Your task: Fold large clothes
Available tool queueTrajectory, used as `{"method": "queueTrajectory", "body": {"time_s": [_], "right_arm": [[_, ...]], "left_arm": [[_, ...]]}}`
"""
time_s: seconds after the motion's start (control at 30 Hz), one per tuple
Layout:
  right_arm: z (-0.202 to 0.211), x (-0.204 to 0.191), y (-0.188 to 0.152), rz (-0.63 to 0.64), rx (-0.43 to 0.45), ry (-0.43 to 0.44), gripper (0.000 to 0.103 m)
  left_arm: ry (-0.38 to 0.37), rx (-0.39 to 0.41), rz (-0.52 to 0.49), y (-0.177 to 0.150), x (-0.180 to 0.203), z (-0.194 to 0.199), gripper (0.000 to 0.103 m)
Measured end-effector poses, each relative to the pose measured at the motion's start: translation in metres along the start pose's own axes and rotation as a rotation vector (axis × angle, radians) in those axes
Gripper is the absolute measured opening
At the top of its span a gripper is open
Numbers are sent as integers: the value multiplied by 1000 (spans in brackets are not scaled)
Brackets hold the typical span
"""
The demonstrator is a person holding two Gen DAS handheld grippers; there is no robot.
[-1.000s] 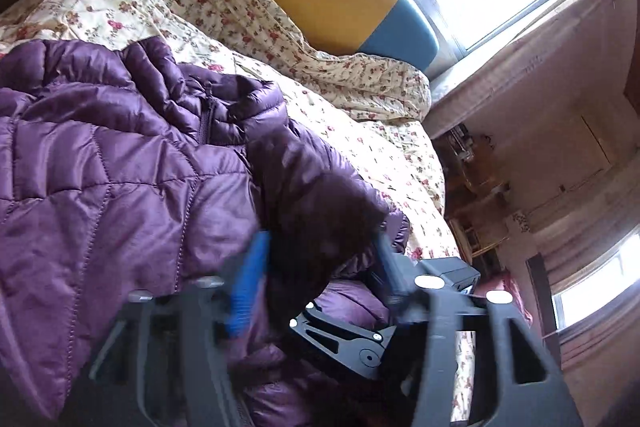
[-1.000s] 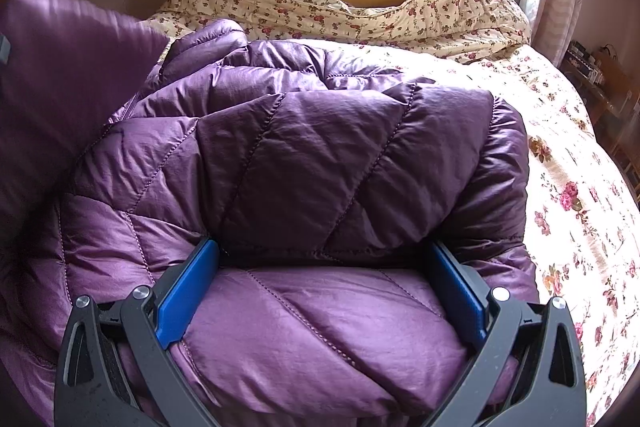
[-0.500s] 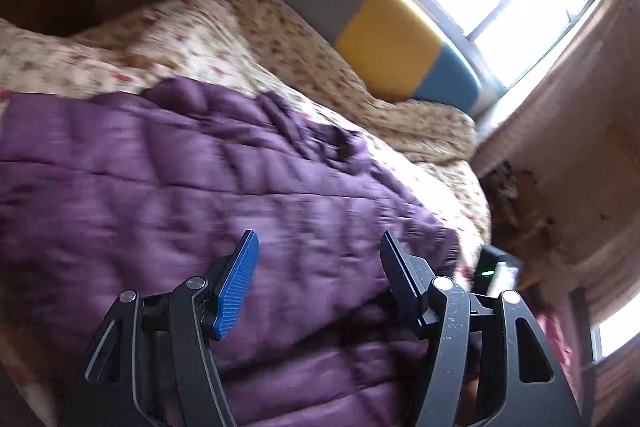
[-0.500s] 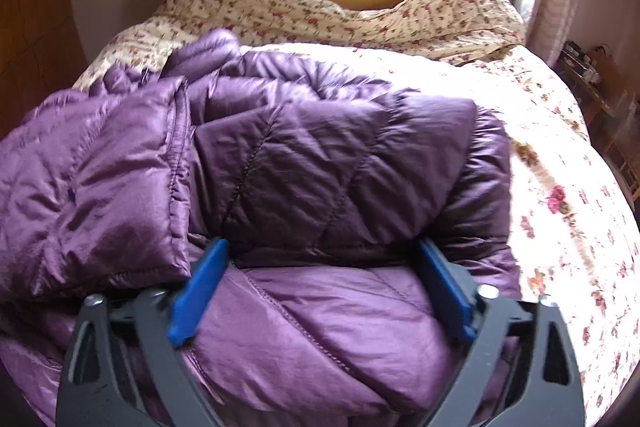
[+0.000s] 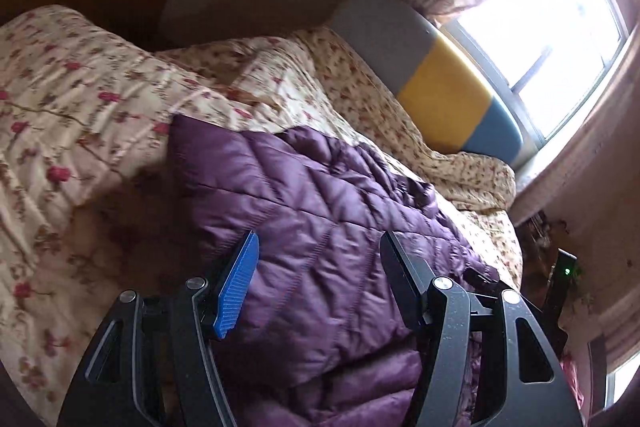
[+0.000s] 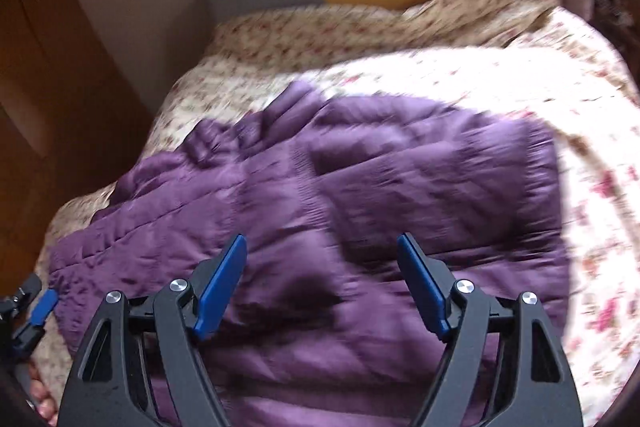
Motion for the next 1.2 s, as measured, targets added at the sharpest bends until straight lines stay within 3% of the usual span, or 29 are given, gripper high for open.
{"method": "queueTrajectory", "body": {"time_s": [0.03,0.07,0.1,0.17,0.2,0.33,0.47,0.63,0.73,0.87,0.97,1.2], "right_arm": [[-6,-4,0,5,-20,-4,61],[-13,-9,-1,14,-41,3,42],[-17,-12,-1,20,-56,-1,30],[-16,-17,-5,45,-44,-20,10],[-11,-18,-5,67,-29,-51,8],[1,-7,-13,95,23,-189,5],[14,27,-18,16,43,-314,5],[25,53,-33,-7,38,-411,5],[24,62,-37,-9,29,-427,5],[15,74,-46,-26,6,-418,5],[2,79,-49,-6,2,-420,6],[-4,75,-53,29,42,-440,9]], "left_arm": [[5,1,2,1,-3,2,62],[12,5,6,2,-7,4,63],[19,11,13,3,-13,7,62],[30,20,23,6,-21,11,63],[35,25,30,7,-24,12,62],[52,47,45,11,-30,17,62],[47,55,27,11,-20,14,62],[43,12,-91,5,15,-9,63],[88,-33,-187,2,33,-36,63],[210,-118,-286,-7,35,-79,63],[248,-173,-288,-16,21,-103,62],[258,-164,-264,-19,14,-110,62]]}}
Point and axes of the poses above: each gripper's, at about its wrist camera, not at the fingertips, and z roughly against the way its jaws point, x to its right, y to its top, the point moved 3 cm from there along -z, roughly the way its jaws point, and after that the axes turned 6 degrees about -x, right-handed, at the moved point
